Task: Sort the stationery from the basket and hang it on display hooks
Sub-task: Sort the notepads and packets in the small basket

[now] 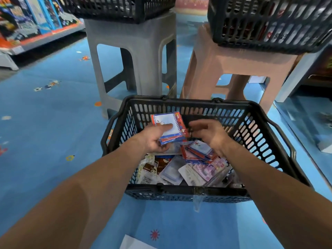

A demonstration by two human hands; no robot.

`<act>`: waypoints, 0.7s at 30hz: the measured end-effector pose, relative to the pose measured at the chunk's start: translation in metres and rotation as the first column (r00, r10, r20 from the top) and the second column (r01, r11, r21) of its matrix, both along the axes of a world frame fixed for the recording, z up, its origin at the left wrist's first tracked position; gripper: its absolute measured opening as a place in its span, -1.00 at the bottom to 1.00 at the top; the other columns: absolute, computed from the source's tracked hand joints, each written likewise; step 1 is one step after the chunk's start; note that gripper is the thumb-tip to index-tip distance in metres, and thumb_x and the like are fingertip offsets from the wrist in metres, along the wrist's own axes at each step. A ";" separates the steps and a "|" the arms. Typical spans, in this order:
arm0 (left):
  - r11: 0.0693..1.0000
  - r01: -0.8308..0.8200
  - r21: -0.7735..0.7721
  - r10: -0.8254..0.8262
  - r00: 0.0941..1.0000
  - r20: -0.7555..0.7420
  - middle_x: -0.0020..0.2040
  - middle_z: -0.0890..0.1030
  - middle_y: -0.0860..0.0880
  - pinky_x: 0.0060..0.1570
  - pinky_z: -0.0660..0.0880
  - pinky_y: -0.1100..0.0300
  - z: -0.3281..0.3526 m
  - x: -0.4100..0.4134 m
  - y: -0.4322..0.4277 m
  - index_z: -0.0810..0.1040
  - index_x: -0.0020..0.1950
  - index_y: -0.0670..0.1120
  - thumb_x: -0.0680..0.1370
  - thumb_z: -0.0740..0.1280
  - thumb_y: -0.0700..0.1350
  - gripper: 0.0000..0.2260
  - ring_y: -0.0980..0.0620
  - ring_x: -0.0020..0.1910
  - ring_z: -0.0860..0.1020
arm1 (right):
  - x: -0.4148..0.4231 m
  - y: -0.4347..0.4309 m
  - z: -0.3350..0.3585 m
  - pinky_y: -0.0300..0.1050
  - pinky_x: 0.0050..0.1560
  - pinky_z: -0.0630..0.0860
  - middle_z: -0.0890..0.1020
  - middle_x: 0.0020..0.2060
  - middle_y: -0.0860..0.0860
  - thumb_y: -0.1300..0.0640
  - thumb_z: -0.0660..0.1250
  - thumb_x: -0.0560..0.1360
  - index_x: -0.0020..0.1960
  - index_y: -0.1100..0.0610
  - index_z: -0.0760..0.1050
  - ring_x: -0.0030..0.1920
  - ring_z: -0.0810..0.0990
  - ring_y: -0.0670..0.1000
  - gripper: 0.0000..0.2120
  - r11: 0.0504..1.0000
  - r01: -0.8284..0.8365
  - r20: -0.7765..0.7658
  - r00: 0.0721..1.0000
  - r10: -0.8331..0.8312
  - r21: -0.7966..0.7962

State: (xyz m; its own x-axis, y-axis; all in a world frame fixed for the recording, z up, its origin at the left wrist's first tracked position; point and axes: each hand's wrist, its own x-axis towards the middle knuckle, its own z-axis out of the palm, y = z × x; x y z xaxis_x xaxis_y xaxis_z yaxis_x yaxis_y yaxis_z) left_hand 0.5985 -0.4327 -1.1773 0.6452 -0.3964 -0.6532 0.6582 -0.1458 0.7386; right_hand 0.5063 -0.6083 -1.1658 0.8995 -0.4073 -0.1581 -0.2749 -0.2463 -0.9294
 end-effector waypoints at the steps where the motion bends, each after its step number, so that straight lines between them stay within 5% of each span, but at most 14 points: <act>1: 1.000 -0.012 0.016 0.012 1.000 0.023 -0.18 0.71 -0.06 -0.27 0.54 0.11 -0.004 0.002 -0.001 0.58 0.10 -0.06 0.58 0.47 -0.09 -0.85 0.00 -0.24 0.65 | 0.002 -0.009 -0.006 -0.15 0.04 0.62 0.68 0.11 0.14 0.42 0.40 0.51 0.21 0.24 0.63 0.05 0.63 0.07 -0.71 0.995 0.013 -0.088 0.996 -0.021 -0.099; 4: 0.997 -0.034 0.070 0.029 0.997 0.072 -0.11 0.71 -0.09 -0.24 0.57 0.07 -0.012 0.007 -0.003 0.56 0.19 -0.07 0.58 0.47 -0.13 -0.79 -0.04 -0.20 0.66 | 0.000 -0.032 -0.030 -0.06 0.28 0.51 0.54 0.36 0.10 0.13 0.38 0.58 0.44 0.13 0.48 0.28 0.55 0.12 -0.56 0.842 -0.294 -0.556 0.831 -0.009 -0.453; 7: 0.993 -0.047 0.110 0.039 0.997 0.071 0.01 0.71 -0.13 -0.17 0.62 -0.02 -0.021 0.012 -0.006 0.52 0.29 -0.05 0.56 0.47 -0.18 -0.67 -0.11 -0.05 0.69 | -0.006 -0.038 -0.050 -0.07 0.28 0.53 0.50 0.38 0.10 -0.11 0.36 0.56 0.53 0.14 0.33 0.26 0.56 0.12 -0.38 0.718 -0.533 -0.760 0.650 0.009 -0.448; 13: 0.985 -0.089 0.147 0.078 0.994 0.074 0.10 0.66 -0.16 0.11 0.61 -0.21 -0.030 0.014 -0.016 0.50 0.26 -0.02 0.54 0.47 -0.23 -0.66 -0.17 0.05 0.65 | -0.004 -0.037 -0.057 -0.04 0.24 0.58 0.40 0.48 0.13 0.01 0.36 0.59 0.63 0.02 0.16 0.24 0.59 0.13 -0.31 0.743 -0.532 -0.776 0.630 0.027 -0.406; 18: 0.981 -0.076 0.179 0.065 0.996 0.066 0.13 0.65 -0.16 -0.04 0.63 -0.12 -0.034 0.016 -0.017 0.48 0.28 -0.02 0.53 0.48 -0.22 -0.64 -0.16 0.04 0.64 | -0.002 -0.032 -0.049 -0.04 0.26 0.54 0.46 0.43 0.15 0.12 0.32 0.60 0.50 0.16 0.41 0.29 0.55 0.15 -0.52 0.680 -0.515 -0.739 0.671 -0.059 -0.522; 21: 0.981 -0.072 0.183 0.059 0.996 0.073 0.11 0.66 -0.16 -0.04 0.63 -0.11 -0.034 0.015 -0.016 0.48 0.29 -0.02 0.53 0.48 -0.22 -0.63 -0.16 0.04 0.65 | -0.002 -0.037 -0.050 -0.09 -0.05 0.58 0.63 0.17 0.15 0.16 0.37 0.53 0.24 0.20 0.60 -0.02 0.62 0.08 -0.70 0.801 -0.326 -0.652 0.751 -0.104 -0.503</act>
